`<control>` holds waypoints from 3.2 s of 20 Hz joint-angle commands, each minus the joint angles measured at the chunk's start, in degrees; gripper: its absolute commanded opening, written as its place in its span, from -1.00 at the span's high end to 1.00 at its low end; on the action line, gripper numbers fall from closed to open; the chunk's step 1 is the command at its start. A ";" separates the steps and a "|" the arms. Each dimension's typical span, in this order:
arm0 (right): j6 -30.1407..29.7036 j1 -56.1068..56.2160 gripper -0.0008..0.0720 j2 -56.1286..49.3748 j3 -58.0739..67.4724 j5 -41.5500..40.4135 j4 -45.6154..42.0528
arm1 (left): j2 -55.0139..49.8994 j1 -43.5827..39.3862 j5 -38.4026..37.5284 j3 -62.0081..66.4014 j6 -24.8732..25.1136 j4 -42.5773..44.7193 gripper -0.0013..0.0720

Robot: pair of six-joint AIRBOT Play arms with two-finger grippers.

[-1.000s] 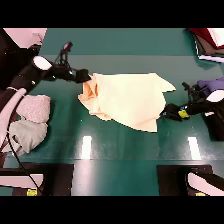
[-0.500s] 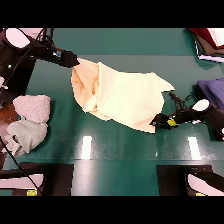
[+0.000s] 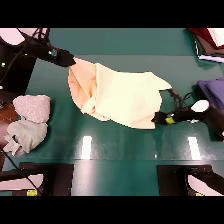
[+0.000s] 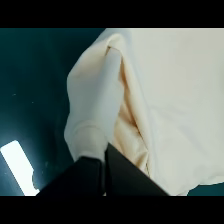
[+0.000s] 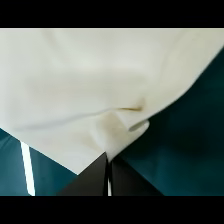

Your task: Fold the shirts.

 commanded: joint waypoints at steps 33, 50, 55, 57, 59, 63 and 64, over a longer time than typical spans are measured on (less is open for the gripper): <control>5.44 -9.84 0.95 -16.17 62.29 37.42 -11.69 | 17.49 0.02 -3.26 -21.62 -12.17 -9.29 0.88; 4.35 -13.88 -0.09 -38.47 77.64 25.07 -8.20 | -2.16 3.02 7.21 -8.48 -7.82 7.23 -0.62; -1.95 -18.36 -0.06 -29.18 62.34 32.04 -2.67 | 2.45 17.42 -8.09 -9.90 -8.02 4.83 -0.35; -3.89 -18.71 -0.06 -24.55 54.51 30.86 -2.82 | 5.66 21.03 -8.15 -19.30 -7.30 0.37 -0.35; -4.66 -18.78 -0.06 -20.28 47.58 27.76 -2.75 | 7.39 21.75 -7.69 -29.90 -6.51 -1.14 -0.35; -4.74 -18.78 -0.06 -14.12 38.27 23.56 -2.75 | 7.50 21.75 -3.72 -44.46 1.31 -10.62 -0.57; -4.74 -18.78 -0.06 -13.14 36.85 23.63 -2.78 | 7.50 21.75 -1.99 -45.90 1.68 -10.62 -0.57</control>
